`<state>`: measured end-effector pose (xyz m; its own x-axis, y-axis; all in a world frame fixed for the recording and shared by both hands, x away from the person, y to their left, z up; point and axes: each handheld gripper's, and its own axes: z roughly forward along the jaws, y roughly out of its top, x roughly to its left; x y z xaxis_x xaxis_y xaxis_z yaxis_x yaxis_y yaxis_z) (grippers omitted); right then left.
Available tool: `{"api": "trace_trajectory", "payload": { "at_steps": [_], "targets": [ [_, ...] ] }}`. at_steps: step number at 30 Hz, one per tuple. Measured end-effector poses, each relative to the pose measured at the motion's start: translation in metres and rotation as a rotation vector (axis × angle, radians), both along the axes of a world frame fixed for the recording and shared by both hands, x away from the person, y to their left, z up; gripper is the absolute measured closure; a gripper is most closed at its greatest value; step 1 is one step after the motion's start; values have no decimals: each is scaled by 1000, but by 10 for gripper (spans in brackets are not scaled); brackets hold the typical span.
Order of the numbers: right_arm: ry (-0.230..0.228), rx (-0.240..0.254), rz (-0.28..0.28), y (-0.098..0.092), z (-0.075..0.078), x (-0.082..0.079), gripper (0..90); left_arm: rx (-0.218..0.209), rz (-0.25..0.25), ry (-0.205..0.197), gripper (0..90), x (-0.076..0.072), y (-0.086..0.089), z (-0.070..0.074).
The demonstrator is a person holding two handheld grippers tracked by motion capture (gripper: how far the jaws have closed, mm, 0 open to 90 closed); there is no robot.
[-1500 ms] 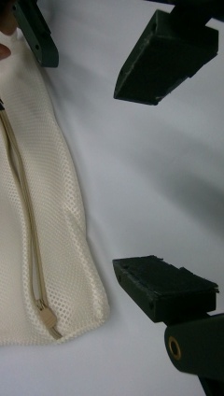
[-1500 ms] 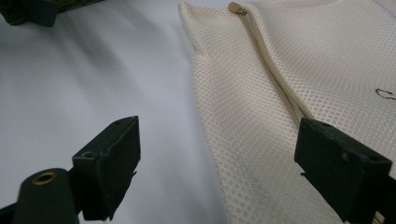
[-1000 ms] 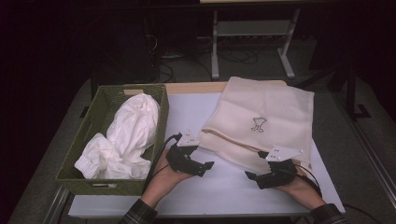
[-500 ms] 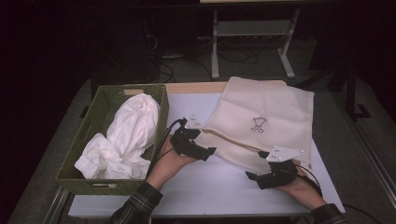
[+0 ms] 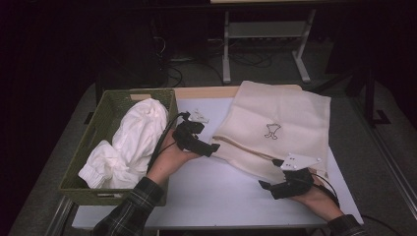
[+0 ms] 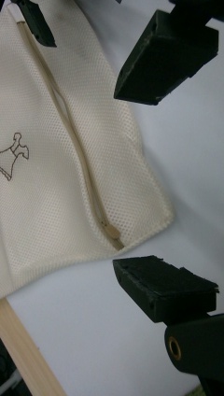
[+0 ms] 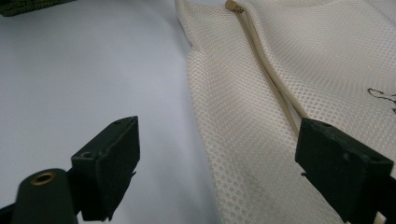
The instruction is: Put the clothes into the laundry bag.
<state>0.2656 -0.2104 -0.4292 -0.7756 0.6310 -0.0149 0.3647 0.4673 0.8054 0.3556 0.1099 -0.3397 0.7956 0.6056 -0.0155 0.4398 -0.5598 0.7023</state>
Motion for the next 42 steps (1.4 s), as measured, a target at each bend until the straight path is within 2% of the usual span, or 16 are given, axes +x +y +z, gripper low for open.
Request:
{"api": "trace_trajectory", "payload": {
  "at_steps": [6,14,22,34,36,39,42],
  "targets": [
    [1,-6,1,0,0,0,134,-18,-12,-8,140,4,6,5],
    [1,-7,2,0,-1,0,134,-32,2,-7,124,11,18,17],
    [3,-9,-2,0,-1,0,134,-14,11,8,119,21,34,26],
    [-1,-13,-1,0,-2,0,135,12,44,13,127,26,58,38],
    [-1,-16,1,0,-2,0,135,14,55,7,128,26,62,40],
    [3,-17,-1,0,-2,0,135,38,76,-3,129,29,72,43],
    [3,-17,-2,0,-2,0,135,40,102,-3,128,31,85,46]
  ]
}}
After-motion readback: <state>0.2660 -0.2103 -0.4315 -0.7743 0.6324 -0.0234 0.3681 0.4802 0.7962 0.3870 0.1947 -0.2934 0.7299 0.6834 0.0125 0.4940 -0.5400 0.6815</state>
